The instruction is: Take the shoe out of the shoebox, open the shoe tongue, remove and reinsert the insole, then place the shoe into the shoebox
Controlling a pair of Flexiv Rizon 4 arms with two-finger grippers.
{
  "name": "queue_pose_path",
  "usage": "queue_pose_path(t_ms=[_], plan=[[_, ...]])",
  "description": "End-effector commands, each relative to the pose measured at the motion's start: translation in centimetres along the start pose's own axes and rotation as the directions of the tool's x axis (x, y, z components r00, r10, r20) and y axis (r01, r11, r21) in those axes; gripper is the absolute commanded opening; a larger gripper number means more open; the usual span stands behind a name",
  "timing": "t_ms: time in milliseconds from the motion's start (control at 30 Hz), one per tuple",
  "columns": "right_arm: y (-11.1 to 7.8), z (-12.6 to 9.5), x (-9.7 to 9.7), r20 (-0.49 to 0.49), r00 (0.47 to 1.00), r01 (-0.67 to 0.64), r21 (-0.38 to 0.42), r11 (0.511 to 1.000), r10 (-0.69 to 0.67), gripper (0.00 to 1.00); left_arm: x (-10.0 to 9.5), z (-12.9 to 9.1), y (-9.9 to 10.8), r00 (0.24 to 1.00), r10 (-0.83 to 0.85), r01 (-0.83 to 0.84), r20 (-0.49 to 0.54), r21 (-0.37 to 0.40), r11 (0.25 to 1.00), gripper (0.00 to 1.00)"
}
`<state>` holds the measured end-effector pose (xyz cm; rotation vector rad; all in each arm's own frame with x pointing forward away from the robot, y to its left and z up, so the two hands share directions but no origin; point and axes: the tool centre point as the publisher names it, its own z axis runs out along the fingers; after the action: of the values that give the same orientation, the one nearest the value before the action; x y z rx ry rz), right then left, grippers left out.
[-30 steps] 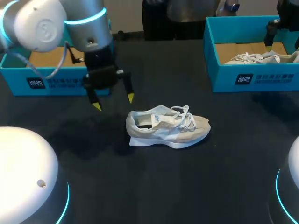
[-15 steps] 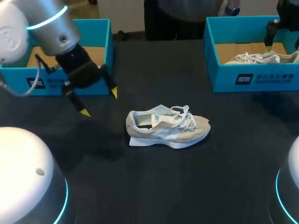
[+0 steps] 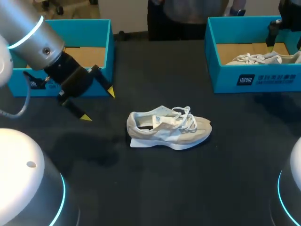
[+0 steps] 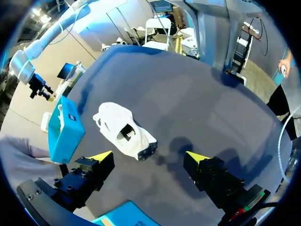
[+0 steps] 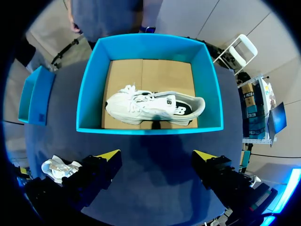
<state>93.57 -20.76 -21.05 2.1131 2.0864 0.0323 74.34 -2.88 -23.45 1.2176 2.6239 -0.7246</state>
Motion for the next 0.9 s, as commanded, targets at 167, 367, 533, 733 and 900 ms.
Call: queue_pose_path(t_ms=[167,367,533,733,900], plan=[[-0.1,0.0,0.0,0.000,1.000,-0.001,-0.002,1.000,0.001,1.00,1.1,0.5,1.8,0.982,-0.184,0.186,-0.030,0.091,0.978,1.00],[-0.1,0.0,0.0,0.000,1.000,-0.001,-0.002,1.000,0.001,1.00,1.0,0.4,3.4,0.908,-0.418,0.406,0.012,0.216,0.888,1.00],[-0.1,0.0,0.0,0.000,1.000,-0.001,-0.002,1.000,0.001,1.00,0.6,1.0,5.1,0.810,-0.580,0.534,0.086,0.300,0.790,1.00],[-0.1,0.0,0.0,0.000,1.000,-0.001,-0.002,1.000,0.001,1.00,1.2,1.6,5.6,0.697,-0.699,0.610,0.159,0.382,0.694,1.00],[-0.1,0.0,0.0,0.000,1.000,-0.001,-0.002,1.000,0.001,1.00,1.6,2.4,6.6,0.581,-0.788,0.663,0.205,0.442,0.604,1.00]])
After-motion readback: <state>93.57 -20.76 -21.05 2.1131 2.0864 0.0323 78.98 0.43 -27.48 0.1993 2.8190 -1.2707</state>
